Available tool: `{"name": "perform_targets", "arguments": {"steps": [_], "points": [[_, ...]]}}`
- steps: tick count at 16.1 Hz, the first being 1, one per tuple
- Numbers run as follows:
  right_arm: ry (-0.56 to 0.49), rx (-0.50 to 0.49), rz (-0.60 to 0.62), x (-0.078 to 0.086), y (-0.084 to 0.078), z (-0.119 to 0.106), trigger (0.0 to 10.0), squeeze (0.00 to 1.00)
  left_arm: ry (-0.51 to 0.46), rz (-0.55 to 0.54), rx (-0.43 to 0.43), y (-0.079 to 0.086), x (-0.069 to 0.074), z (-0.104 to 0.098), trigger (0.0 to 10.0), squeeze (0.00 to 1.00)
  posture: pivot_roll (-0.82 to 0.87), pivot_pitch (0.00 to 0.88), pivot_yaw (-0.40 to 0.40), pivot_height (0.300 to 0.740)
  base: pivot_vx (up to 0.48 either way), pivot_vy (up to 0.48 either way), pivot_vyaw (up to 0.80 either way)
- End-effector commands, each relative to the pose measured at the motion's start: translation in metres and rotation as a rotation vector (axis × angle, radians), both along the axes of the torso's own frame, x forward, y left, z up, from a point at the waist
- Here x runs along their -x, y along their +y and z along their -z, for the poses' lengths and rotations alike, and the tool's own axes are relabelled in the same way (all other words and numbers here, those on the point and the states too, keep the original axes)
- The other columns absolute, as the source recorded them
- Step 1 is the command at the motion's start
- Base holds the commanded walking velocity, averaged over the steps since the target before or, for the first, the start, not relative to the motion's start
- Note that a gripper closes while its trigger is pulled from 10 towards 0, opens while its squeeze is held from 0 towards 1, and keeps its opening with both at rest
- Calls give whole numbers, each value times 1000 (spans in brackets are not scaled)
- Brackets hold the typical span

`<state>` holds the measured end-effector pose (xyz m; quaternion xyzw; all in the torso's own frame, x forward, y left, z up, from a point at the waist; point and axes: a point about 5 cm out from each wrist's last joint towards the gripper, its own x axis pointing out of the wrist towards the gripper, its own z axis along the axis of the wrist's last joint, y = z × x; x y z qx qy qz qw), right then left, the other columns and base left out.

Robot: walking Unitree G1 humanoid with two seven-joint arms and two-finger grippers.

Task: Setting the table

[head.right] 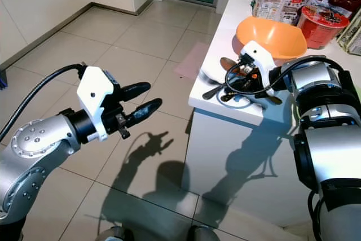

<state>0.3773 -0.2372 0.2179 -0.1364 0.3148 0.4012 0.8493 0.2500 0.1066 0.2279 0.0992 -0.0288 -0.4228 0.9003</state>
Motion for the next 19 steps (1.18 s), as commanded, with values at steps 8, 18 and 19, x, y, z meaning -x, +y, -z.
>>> {"name": "perform_targets", "arguments": {"steps": [8,18,19], "points": [[-69,-45,-3,-3,2,-19,0,0,-28,-2,5,0,-1,-7,10000,0,-7,101,-45,740,0,0,0],[-462,-567,157,73,64,-61,0,0,-62,-353,47,20,-13,1,10000,0,-6,0,-18,740,0,0,0],[-479,-655,231,90,76,-48,0,0,-62,-403,62,17,-15,5,10000,0,-14,0,-10,740,0,0,0]]}}
